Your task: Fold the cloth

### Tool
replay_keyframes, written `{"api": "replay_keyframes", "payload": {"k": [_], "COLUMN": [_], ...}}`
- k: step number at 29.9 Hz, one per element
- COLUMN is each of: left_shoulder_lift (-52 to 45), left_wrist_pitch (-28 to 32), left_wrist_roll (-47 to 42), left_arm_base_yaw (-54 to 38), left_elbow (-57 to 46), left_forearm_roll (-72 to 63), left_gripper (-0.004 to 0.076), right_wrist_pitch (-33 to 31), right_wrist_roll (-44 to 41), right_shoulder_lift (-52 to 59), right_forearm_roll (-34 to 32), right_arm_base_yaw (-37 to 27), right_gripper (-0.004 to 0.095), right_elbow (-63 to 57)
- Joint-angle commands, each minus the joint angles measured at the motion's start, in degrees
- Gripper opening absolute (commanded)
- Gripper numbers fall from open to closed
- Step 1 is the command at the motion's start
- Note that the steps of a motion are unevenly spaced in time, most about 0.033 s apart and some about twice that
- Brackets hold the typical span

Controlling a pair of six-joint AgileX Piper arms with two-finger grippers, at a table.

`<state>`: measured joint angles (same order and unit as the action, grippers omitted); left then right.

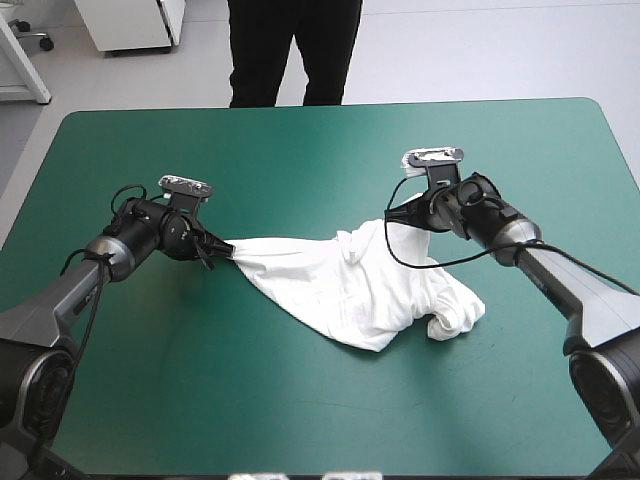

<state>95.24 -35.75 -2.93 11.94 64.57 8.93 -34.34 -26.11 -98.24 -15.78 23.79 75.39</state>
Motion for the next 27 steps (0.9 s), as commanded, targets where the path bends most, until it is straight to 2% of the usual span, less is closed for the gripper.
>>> {"api": "replay_keyframes", "payload": {"k": [1, 3, 5, 8, 10, 12, 14, 15, 23, 27], "left_shoulder_lift": [-1.00, -0.45, -0.07, -0.19, -0.76, -2.05, -3.64, -5.00, -14.09, -15.72], "left_wrist_pitch": [2.74, 2.71, 2.71, 2.50, 1.39, 0.31, -1.04, -1.91, -7.70, -8.54], "left_wrist_roll": [-0.88, -0.94, -0.94, -0.30, -0.30, 0.25, 1.35, 2.45, 5.60, 5.83], "left_arm_base_yaw": [-0.06, -0.06, -0.06, -0.06, -0.06, -0.06, -0.06, -0.06, -0.06, -0.06], "left_elbow": [1.69, 1.69, 1.69, 1.69, 2.50, 3.55, 4.52, 5.15, 6.32, 6.32], "left_forearm_roll": [0.80, 0.80, 0.80, 0.80, 0.80, 0.95, 1.25, 1.25, 1.67, 1.45], "left_gripper": [-0.0009, -0.0005, 0.0027, 0.0203, 0.0359, 0.0496, 0.0559, 0.0566, 0.0564, 0.0562], "right_wrist_pitch": [1.75, 0.40, -1.58, -4.54, -7.25, -9.74, -12.18, -13.74, -26.14, -28.65], "right_wrist_roll": [0.98, 1.32, 3.66, 8.45, 9.42, 10.50, 10.93, 11.17, 12.81, 13.49], "right_shoulder_lift": [-0.13, -1.16, -2.22, -2.58, -2.45, -1.52, -0.13, 0.85, 10.92, 15.37], "right_forearm_roll": [-1.22, -0.46, 1.76, 6.31, 6.91, 6.91, 6.91, 7.01, 9.31, 11.66], "right_arm_base_yaw": [-0.44, -0.44, -0.53, -0.53, -0.53, -0.53, -0.53, -0.53, -0.53, -0.53], "right_gripper": [0.0008, 0.0070, 0.0189, 0.0405, 0.0540, 0.0604, 0.0602, 0.0591, 0.0472, 0.0464], "right_elbow": [3.18, 3.66, 3.77, 3.89, 5.11, 6.76, 8.62, 9.74, 13.67, 13.67]}}
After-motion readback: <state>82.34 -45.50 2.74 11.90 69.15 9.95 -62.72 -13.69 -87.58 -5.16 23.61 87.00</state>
